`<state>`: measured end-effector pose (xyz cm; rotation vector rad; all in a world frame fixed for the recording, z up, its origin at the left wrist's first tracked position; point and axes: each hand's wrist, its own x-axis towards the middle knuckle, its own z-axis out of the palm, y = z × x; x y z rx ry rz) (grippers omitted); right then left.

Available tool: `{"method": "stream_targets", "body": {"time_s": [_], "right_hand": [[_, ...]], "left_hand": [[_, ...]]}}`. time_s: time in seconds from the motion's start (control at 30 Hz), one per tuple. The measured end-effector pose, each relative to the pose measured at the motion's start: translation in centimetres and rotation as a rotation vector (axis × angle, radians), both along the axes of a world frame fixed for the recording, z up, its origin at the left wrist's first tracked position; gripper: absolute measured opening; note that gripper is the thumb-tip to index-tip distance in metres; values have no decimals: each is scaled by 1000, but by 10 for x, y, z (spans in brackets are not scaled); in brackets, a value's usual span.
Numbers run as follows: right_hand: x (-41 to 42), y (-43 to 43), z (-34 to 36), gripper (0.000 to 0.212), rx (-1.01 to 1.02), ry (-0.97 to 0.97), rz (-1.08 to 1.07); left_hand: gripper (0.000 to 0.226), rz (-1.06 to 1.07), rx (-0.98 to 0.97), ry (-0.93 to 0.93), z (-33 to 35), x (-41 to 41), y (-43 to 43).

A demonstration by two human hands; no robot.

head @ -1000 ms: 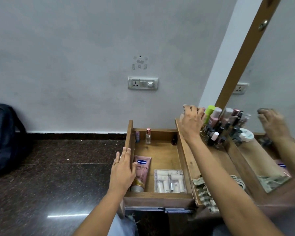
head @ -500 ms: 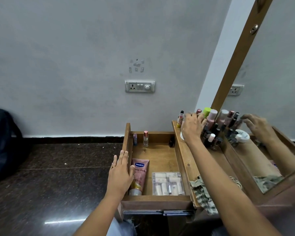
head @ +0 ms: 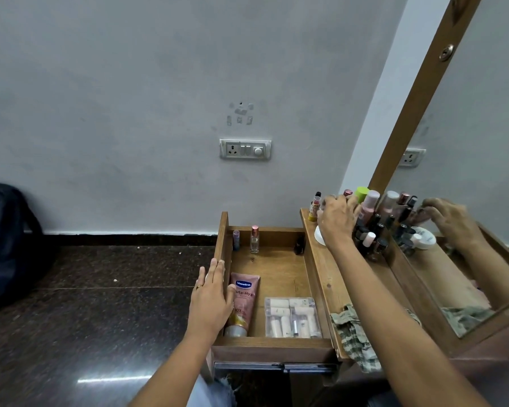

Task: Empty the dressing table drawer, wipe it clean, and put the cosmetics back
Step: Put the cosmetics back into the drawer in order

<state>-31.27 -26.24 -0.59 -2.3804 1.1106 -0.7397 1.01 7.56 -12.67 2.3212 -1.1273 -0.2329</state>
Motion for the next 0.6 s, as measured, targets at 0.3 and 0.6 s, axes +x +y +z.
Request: {"method": "stream_targets", "body": {"time_s": [0.3, 0.6], "right_hand": [[197, 136, 9, 9, -185, -90, -21], [253, 155, -39, 13, 164, -69, 182]], "left_hand": [[62, -8, -11, 14, 1, 0, 2], [61, -18, -8, 2, 3, 0, 3]]}}
